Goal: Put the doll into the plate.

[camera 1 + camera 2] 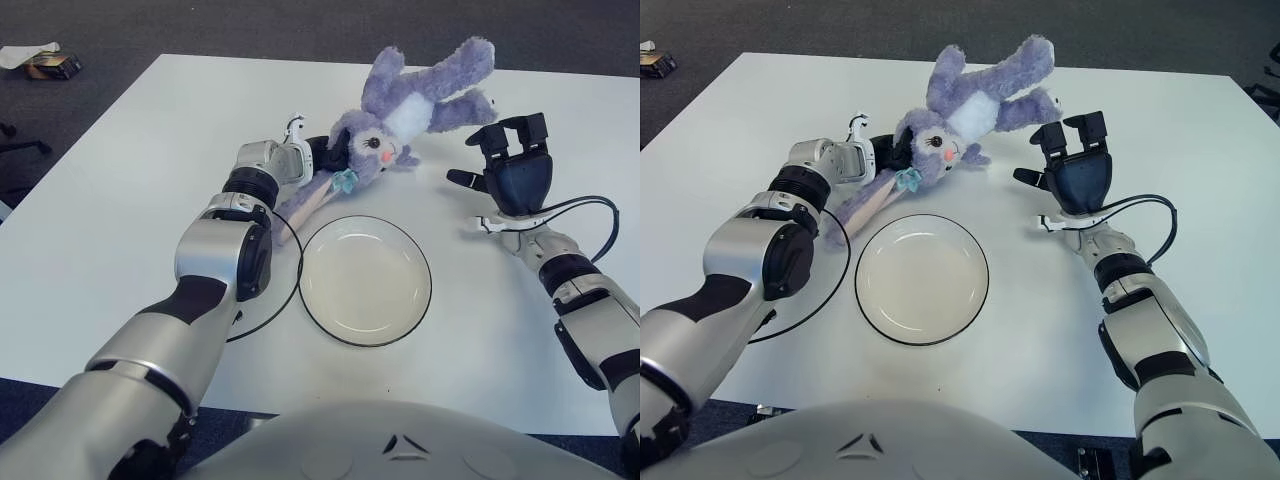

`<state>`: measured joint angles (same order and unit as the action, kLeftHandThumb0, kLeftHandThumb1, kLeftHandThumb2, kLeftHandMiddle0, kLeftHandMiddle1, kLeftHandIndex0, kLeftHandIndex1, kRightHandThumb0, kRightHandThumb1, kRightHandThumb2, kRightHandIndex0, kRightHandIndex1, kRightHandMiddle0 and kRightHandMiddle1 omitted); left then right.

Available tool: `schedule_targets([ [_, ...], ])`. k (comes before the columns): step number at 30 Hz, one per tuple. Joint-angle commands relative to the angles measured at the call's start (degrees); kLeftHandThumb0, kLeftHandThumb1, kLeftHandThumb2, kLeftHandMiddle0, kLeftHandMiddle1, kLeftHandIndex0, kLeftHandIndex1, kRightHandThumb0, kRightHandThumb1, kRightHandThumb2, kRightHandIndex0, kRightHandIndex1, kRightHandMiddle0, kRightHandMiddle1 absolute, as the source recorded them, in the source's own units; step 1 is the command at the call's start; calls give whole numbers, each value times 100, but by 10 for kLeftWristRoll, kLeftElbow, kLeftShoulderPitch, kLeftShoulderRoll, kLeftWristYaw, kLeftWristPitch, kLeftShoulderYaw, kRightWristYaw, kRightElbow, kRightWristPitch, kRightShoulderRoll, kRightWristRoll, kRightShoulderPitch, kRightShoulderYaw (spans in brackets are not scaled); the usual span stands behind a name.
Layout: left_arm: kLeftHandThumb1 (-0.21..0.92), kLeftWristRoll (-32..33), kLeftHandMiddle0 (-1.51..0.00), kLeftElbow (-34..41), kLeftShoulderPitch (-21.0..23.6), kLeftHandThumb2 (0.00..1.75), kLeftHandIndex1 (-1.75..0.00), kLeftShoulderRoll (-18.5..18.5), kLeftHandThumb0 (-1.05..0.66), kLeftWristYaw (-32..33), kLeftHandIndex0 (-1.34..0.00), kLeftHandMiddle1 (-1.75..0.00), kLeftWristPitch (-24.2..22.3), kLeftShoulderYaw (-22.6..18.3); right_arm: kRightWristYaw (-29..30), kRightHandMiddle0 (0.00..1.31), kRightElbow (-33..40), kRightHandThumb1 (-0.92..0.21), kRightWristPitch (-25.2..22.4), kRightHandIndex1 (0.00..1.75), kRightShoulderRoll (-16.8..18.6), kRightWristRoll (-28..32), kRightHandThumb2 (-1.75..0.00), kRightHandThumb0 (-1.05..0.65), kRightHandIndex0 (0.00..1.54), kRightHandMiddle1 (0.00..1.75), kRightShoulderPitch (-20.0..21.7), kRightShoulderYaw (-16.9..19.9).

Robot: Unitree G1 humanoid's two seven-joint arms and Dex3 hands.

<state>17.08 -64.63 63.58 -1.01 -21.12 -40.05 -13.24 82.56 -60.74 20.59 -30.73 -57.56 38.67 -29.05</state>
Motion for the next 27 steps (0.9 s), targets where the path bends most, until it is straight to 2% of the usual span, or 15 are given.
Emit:
schedule_targets([
  [1, 16, 14, -74, 3, 17, 147, -175, 3, 0, 28, -53, -163, -14, -20, 41, 0, -19, -56, -33, 107, 8, -17, -81, -60, 3, 130, 20, -16],
  [4, 27, 28, -57, 3, 25, 136, -175, 11, 0, 42, -49, -171, -10, -38, 61, 0, -30, -55, -50, 103, 7, -24, -82, -61, 3, 127, 35, -25],
  [5, 27, 34, -57, 1, 28, 137, -175, 15, 0, 45, -50, -172, -6, -45, 64, 0, -34, -55, -53, 103, 5, -25, -82, -62, 3, 127, 40, -28],
  [6, 18, 38, -67, -1, 30, 147, -174, 17, 0, 46, -52, -173, -4, -50, 66, 0, -37, -55, -54, 102, 4, -26, -82, -62, 2, 126, 43, -30],
  [8, 8, 45, -79, -4, 33, 159, -175, 20, -1, 49, -55, -174, -2, -59, 69, 0, -42, -55, -56, 101, 2, -26, -82, -62, 1, 125, 47, -34],
  [11, 12, 79, -78, -20, 43, 155, -175, 23, 0, 61, -51, -173, -10, -101, 72, 0, -51, -55, -61, 98, -7, -26, -82, -61, 0, 124, 57, -38],
  [19, 14, 123, -75, -44, 67, 153, -175, 28, 0, 108, -50, -174, -20, -156, 90, 0, -61, -55, -68, 88, -15, -25, -81, -62, 0, 119, 70, -48],
  [23, 13, 150, -76, -54, 79, 155, -175, 32, 0, 140, -51, -174, -30, -187, 99, 0, -60, -56, -71, 84, -18, -25, -79, -64, 0, 114, 74, -50],
  [27, 8, 163, -80, -57, 86, 160, -175, 34, -1, 160, -55, -175, -36, -201, 99, 0, -56, -56, -72, 80, -21, -26, -78, -65, 0, 109, 75, -49],
])
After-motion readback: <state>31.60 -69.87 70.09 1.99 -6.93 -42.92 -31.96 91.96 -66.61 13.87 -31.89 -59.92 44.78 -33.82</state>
